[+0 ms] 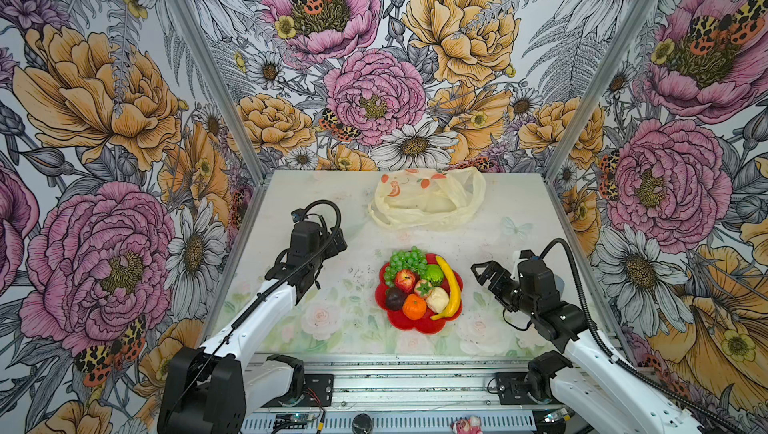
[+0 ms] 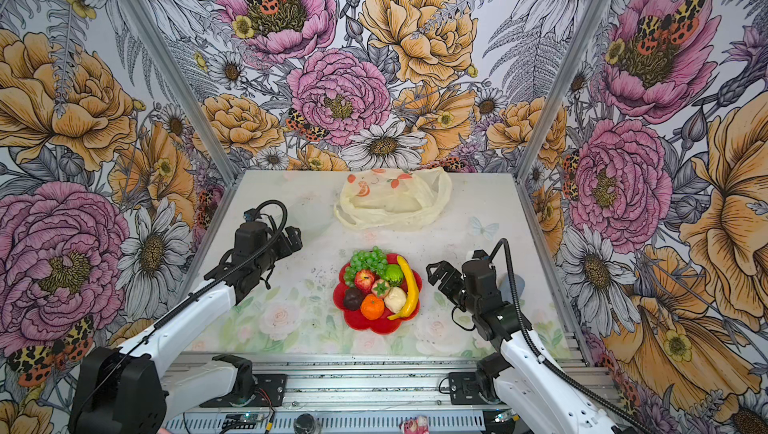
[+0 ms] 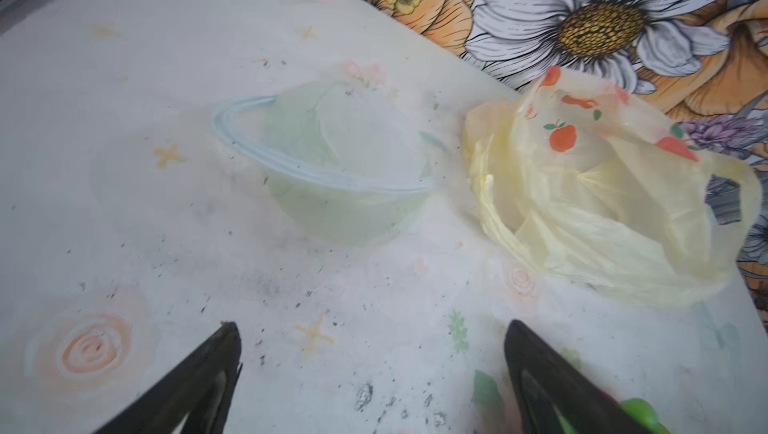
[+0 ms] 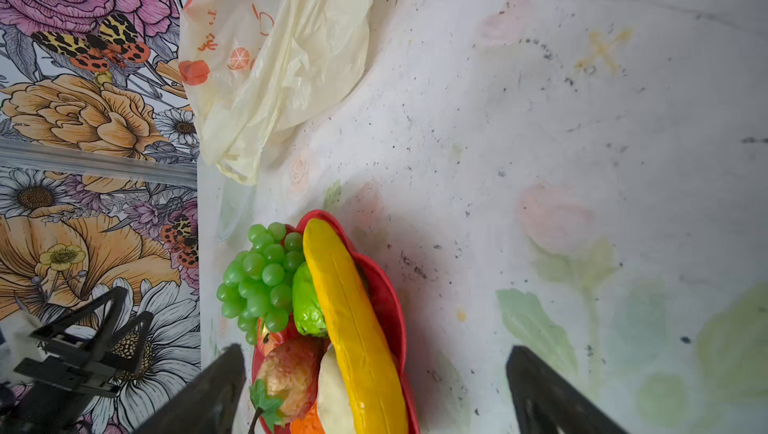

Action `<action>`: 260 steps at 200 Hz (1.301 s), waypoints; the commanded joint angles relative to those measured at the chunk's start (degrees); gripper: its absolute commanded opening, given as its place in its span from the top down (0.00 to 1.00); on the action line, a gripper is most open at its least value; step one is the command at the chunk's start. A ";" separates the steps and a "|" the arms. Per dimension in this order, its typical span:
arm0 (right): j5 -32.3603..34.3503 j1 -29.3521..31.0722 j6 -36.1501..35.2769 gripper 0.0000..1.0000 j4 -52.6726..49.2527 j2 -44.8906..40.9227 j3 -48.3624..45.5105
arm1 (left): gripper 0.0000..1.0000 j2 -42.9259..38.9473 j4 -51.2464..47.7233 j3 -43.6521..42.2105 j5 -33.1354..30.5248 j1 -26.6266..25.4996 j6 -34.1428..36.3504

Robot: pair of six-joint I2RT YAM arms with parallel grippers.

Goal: Take the fake fruits out of the plastic bag

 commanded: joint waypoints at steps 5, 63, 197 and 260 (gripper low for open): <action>8.91 7.45 8.04 0.01 -0.61 -0.40 -1.12 | 0.01 -4.94 7.02 -6.76 -2.07 2.68 -2.27; 16.42 20.34 15.43 0.01 4.29 7.63 -1.56 | 0.01 -7.39 12.66 -15.12 -0.62 6.09 0.78; 12.68 23.86 20.93 0.01 23.73 25.49 0.51 | 0.01 -6.65 14.84 -15.89 2.38 7.91 0.10; 9.56 22.18 18.00 0.01 28.89 33.88 6.14 | 0.01 -6.06 15.07 -15.68 2.73 7.95 0.10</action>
